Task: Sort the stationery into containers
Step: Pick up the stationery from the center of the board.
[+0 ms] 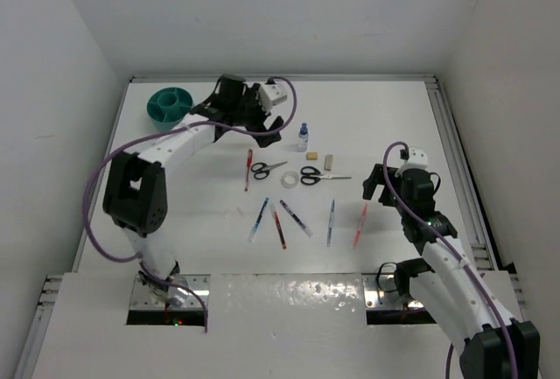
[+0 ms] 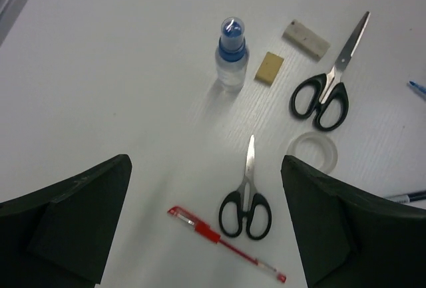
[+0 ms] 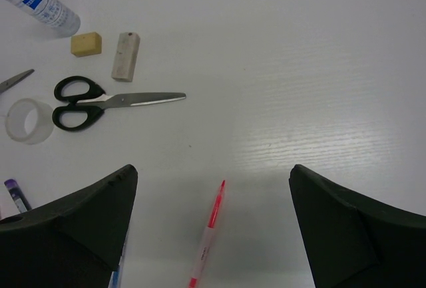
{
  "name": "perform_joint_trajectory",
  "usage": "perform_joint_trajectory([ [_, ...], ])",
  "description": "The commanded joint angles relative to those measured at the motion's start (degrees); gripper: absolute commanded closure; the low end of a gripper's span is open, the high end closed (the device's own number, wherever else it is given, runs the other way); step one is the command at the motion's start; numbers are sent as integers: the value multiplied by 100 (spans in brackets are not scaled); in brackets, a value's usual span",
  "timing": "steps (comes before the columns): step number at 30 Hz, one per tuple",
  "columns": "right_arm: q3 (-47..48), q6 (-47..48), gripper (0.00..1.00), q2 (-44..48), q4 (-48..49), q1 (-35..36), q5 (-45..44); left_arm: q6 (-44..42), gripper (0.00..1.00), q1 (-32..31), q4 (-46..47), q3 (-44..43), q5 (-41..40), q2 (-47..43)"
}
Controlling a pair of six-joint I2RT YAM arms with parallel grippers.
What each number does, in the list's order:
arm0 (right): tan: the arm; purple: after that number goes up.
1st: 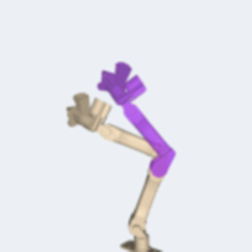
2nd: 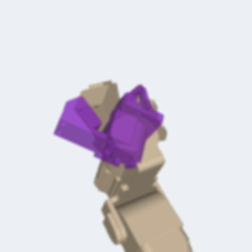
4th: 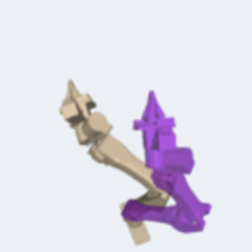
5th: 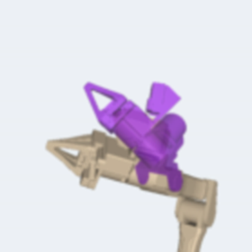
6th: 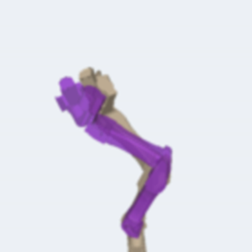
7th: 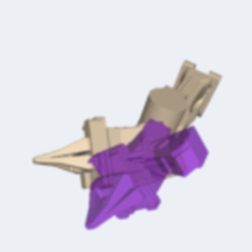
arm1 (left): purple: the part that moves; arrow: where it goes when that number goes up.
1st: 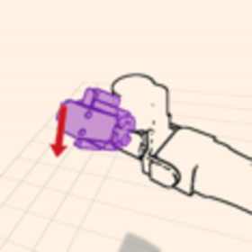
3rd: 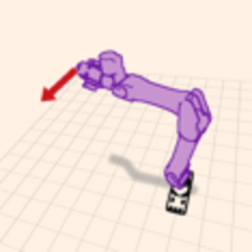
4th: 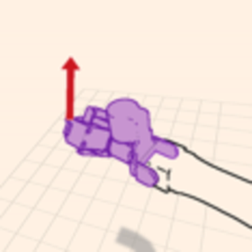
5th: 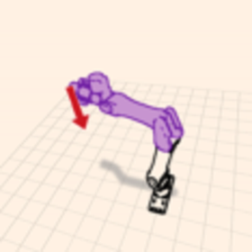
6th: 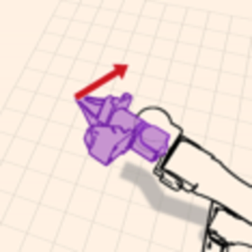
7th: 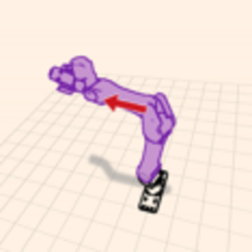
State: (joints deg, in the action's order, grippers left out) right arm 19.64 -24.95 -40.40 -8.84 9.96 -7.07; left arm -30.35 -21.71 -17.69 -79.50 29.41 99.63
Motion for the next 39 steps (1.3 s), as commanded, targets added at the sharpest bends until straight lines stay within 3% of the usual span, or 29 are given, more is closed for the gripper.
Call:
perform_joint_trajectory([
  [1,312,139,7,-108,436,33,144,372,6,-393,230,-390,65,529],
  [5,348,218,7,-178,471,33,294,643,3,-685,907,-653,-198,1101],
  [11,479,456,6,-310,261,42,505,1470,3,-676,723,-2059,-242,2314],
  [21,321,482,6,-231,190,33,347,1241,4,-1036,1004,-2016,-849,2789],
  [24,321,482,6,-187,137,41,294,1321,9,-1045,1075,-2042,-1095,2807],
  [28,304,544,6,-126,111,41,145,1251,22,-1045,1049,-2043,-1262,2816],
  [30,295,587,6,-99,111,41,83,1251,33,-1054,1049,-1999,-1253,2816],
  [36,356,676,6,-82,84,41,-13,1488,80,-1116,1014,-2016,-1192,2790],
  [37,400,676,6,-82,67,33,-22,1558,94,-1107,987,-2042,-1183,2755],
  [39,409,693,6,-82,67,41,-57,1698,100,-1089,970,-2112,-1192,2702],
])
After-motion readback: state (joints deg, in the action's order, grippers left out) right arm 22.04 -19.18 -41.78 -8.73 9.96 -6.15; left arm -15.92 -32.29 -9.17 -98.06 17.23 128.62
